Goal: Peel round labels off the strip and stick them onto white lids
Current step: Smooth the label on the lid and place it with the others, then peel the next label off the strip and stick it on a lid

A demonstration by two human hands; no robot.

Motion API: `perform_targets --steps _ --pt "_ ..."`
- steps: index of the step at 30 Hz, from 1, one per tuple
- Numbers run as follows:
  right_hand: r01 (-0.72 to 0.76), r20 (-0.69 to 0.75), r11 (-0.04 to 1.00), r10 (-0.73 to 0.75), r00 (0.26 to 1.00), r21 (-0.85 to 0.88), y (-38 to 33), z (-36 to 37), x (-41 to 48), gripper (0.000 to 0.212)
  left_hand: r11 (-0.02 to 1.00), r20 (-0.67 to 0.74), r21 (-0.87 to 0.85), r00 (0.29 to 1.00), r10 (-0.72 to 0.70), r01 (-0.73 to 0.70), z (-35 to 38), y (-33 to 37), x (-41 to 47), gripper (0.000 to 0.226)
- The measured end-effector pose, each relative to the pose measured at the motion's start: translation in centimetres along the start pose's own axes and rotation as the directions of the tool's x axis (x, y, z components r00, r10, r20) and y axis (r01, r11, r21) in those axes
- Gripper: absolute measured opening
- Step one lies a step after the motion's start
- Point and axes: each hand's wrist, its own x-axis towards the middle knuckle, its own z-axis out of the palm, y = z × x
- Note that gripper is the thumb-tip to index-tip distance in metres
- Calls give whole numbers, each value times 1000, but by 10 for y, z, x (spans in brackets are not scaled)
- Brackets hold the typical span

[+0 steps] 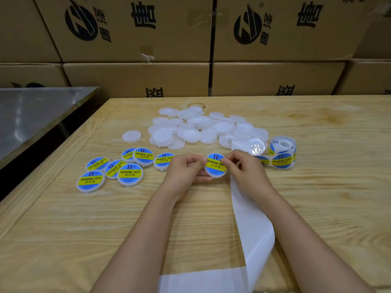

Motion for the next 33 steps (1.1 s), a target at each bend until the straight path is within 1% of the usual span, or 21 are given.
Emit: perform_targets --steps 4,7,10,13,15,16,17,19,20,23,27,30,33 --pt "70 -22 982 -75 997 -176 2 3 0 20 1000 -20 8 1000 1 -1 1 -1 0 10" --pt "109 -52 965 -125 991 -237 0 6 -1 18 1000 -35 7 999 13 -12 3 -1 0 11" --pt "83 -119 974 -110 987 -210 -1 7 -3 19 1000 -53 -7 998 19 -19 3 0 0 12" --pt "28 -186 994 -48 981 -109 -4 8 -4 17 999 -60 -36 998 16 -18 4 0 -1 13" --pt "-2 -212 999 -6 977 -37 -5 8 -5 34 999 -57 -51 998 15 -17 5 -1 -1 12" --pt "9 -214 999 -18 977 -43 -5 9 -5 36 998 -50 -57 999 12 -15 5 -1 -1 12" --pt "36 -215 997 -51 975 -73 -4 10 -5 31 998 -40 -63 999 8 -10 5 -1 0 12" --pt "57 -236 990 -87 968 -130 0 14 -5 10 998 -7 -65 1000 0 0 6 -1 0 12" --pt "40 -257 991 -72 964 -127 1 15 -4 9 998 20 -61 1000 -1 2 7 -2 -1 11" --pt "-18 -280 995 -9 960 -94 5 18 -1 16 997 85 -74 996 9 -3 7 -3 -3 8" --pt "-24 -264 997 5 964 -67 3 21 -2 29 996 86 -83 996 19 -12 6 -5 -3 9" --pt "-10 -186 998 -1 983 -59 2 24 -2 34 992 51 -124 998 31 -24 5 -4 -3 11" --pt "24 -95 1000 -24 995 3 1 24 -3 36 981 18 -190 999 38 -34 2 -4 -3 9"
